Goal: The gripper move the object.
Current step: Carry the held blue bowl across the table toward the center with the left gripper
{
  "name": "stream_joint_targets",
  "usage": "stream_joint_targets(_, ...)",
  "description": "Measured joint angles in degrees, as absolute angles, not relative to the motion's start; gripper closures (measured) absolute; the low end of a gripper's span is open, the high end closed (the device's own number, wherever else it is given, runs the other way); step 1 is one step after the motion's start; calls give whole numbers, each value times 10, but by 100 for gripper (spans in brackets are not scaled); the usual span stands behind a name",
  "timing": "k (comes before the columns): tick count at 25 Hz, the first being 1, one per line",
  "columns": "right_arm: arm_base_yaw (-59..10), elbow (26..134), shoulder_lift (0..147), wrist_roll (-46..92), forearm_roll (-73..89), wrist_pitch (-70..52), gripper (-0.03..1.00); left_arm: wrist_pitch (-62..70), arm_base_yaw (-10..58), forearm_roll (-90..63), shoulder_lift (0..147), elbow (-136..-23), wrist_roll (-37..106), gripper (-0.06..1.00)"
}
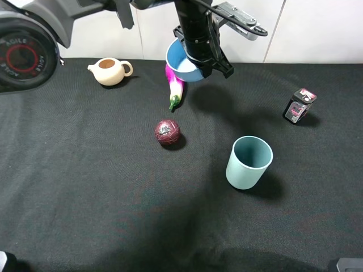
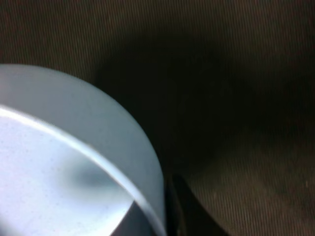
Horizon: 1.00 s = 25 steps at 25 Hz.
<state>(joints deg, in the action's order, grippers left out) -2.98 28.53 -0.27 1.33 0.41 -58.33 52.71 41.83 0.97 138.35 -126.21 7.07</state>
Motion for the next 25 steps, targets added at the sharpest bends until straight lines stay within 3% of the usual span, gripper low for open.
stream_joint_targets(25, -30, 285, -3, 13, 6, -583, 27, 376, 423, 0, 1454, -1262, 64, 89)
